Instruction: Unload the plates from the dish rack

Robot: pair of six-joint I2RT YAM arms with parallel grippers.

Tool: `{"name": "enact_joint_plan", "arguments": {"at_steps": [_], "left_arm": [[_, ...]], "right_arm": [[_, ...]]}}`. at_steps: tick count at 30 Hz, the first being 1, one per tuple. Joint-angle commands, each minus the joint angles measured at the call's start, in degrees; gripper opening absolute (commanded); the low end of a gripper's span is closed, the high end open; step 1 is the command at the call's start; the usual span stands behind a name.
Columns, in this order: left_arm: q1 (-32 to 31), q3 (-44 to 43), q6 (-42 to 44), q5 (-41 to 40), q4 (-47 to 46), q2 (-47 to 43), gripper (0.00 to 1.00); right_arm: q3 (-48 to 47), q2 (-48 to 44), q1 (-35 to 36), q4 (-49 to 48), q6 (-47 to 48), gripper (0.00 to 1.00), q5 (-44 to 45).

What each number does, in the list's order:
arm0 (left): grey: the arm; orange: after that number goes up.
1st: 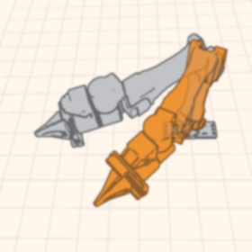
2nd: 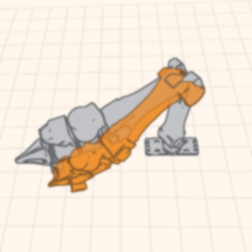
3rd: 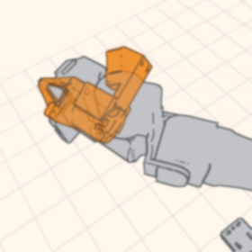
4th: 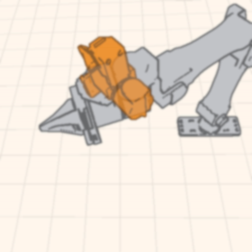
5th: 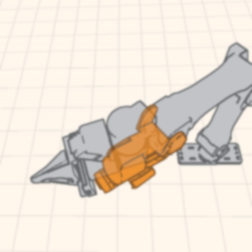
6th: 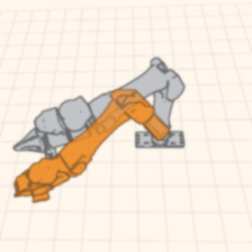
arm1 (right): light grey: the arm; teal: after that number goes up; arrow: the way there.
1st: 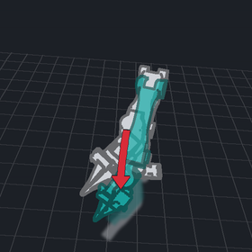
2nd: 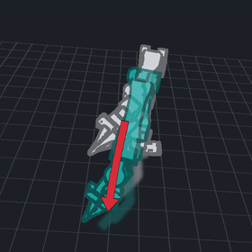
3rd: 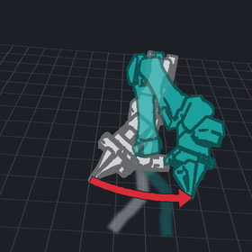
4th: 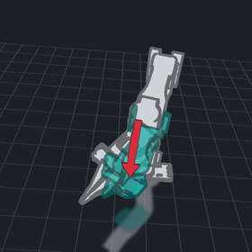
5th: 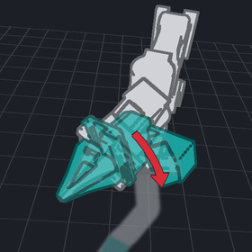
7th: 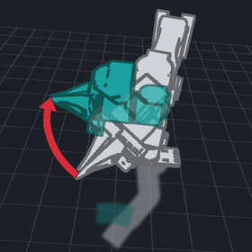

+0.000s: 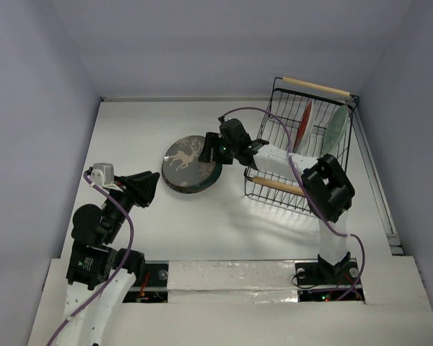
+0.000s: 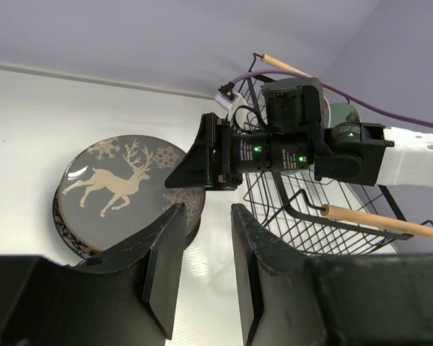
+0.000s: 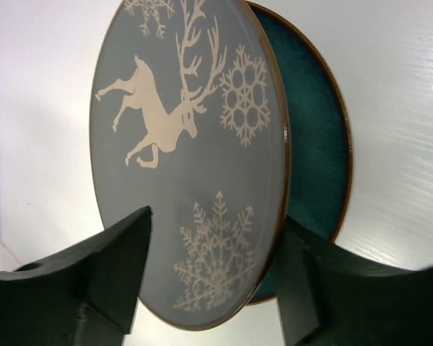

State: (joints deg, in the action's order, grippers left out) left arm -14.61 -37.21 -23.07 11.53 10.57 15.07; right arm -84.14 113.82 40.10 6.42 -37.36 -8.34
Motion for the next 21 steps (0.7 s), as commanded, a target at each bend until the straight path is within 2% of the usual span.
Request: {"name": "enact_joint_plan", "arguments": {"at_steps": [1,10,16,21], "left_arm": [[0.20,-0.58,-0.22,-0.19,-2.22,-0.83,0.28],[0.20,-0.58,-0.13,-0.10,-2.22,-0.92,0.28],[0.20,-0.67,-0.13,-0.10,-2.13,-1.01,0.28],[0.20,-0.58,-0.13,-0.10,-2.22,-1.01,0.28]], "right_arm": [[-1.55,-1.76,-0.02,0.52,3.08,0.72,3.06],[-3.75,-0.53,1.21,5.80,5.89,0.86,7.98],[-6.64,0.26,2.27,12.20,8.61,0.91,16.31],[-8.06,1.05,2.79,15.37,10.47,0.93,18.44]]}}
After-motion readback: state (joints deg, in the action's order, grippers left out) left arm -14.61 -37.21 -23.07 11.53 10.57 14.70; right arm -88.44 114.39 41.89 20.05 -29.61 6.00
